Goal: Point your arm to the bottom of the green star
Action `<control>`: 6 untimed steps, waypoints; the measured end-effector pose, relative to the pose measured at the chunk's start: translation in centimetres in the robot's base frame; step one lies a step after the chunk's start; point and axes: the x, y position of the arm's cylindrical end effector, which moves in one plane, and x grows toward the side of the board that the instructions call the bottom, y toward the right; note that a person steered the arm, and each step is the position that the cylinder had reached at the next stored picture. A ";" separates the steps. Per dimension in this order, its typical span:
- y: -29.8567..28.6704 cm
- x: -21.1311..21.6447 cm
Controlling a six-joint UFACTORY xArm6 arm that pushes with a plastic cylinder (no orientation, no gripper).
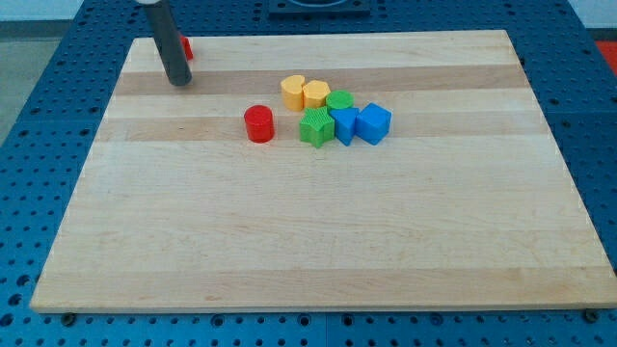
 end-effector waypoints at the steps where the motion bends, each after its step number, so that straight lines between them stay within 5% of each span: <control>1: 1.8 5.4; 3: 11.7 15.7; 6: 24.3 11.6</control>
